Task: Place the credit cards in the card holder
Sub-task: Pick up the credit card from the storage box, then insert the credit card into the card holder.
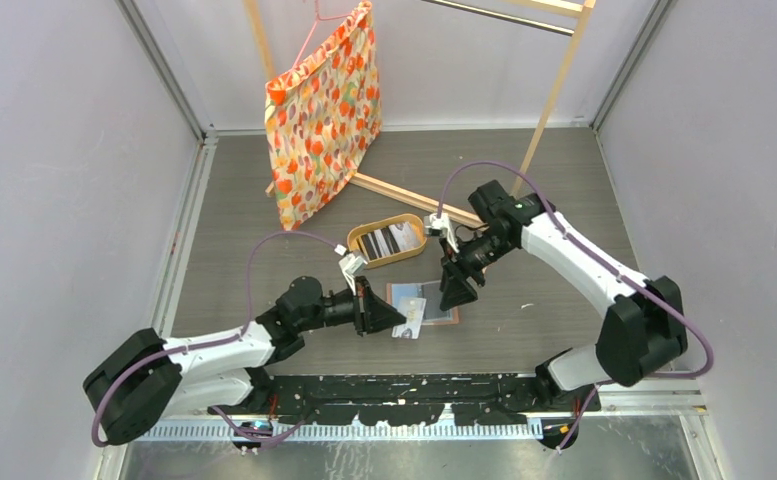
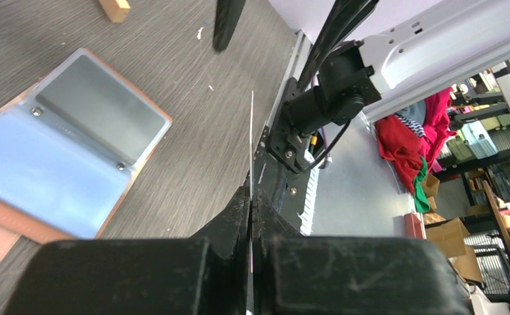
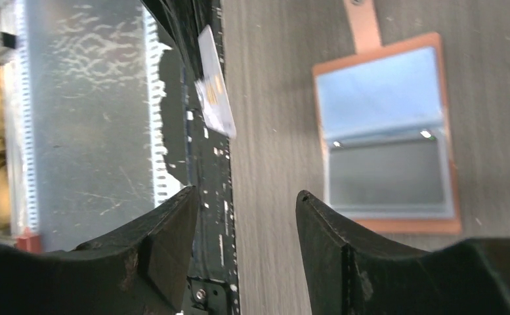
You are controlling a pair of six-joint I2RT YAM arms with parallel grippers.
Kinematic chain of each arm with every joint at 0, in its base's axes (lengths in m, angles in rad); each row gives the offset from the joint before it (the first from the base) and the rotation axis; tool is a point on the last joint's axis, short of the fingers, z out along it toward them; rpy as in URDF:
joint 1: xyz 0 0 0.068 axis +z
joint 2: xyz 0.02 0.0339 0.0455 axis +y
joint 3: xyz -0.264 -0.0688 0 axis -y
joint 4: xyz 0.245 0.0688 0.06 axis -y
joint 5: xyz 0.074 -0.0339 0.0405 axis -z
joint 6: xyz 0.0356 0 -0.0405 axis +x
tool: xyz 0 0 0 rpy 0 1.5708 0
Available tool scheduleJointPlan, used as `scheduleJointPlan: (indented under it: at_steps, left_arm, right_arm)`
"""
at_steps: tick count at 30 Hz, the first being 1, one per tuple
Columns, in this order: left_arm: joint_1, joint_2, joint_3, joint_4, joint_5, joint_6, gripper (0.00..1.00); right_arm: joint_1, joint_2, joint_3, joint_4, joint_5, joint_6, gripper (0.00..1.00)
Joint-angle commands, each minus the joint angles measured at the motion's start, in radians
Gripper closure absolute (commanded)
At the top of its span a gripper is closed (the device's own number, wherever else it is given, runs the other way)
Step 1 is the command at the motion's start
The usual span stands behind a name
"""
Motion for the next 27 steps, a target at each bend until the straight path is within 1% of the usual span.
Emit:
scheduleJointPlan:
  at_steps: [1, 6, 9, 13, 18, 22, 26, 27]
  left_arm:
    - [0.01, -0.062, -0.027, -0.04, -0.074, 0.048, 1.0]
    - [0.021, -0.086, -0.058, -0.034, -0.129, 0.049, 0.99]
    - [0.036, -0.066, -0.094, 0.083, -0.142, -0.01, 1.0]
    - [0.044, 0.011, -0.092, 0.176, -0.123, -0.047, 1.0]
    - [0.07, 0.18, -0.083, 0.353, -0.076, -0.142, 1.0]
    - [0.095, 0.373, -0.071, 0.534, -0.02, -0.235, 1.0]
    - [0.108, 0.566, -0.047, 0.69, -0.002, -0.312, 0.99]
    - [0.11, 0.608, -0.029, 0.7, 0.009, -0.33, 1.0]
  right_arm:
    - [-0.043, -0.108, -0.022, 0.032, 0.115, -0.022, 0.39]
    - [-0.084, -0.146, -0.056, 0.056, 0.108, -0.035, 0.4]
    - [-0.089, -0.155, -0.085, 0.086, 0.103, -0.034, 0.43]
    - [-0.089, -0.126, -0.098, 0.125, 0.121, 0.006, 0.52]
    - [-0.082, -0.077, -0.09, 0.18, 0.178, 0.096, 0.65]
    - [-0.064, -0.057, -0.108, 0.237, 0.221, 0.168, 0.72]
    - [-0.024, -0.013, -0.107, 0.272, 0.283, 0.211, 0.75]
    - [-0.012, 0.003, -0.103, 0.275, 0.304, 0.219, 0.75]
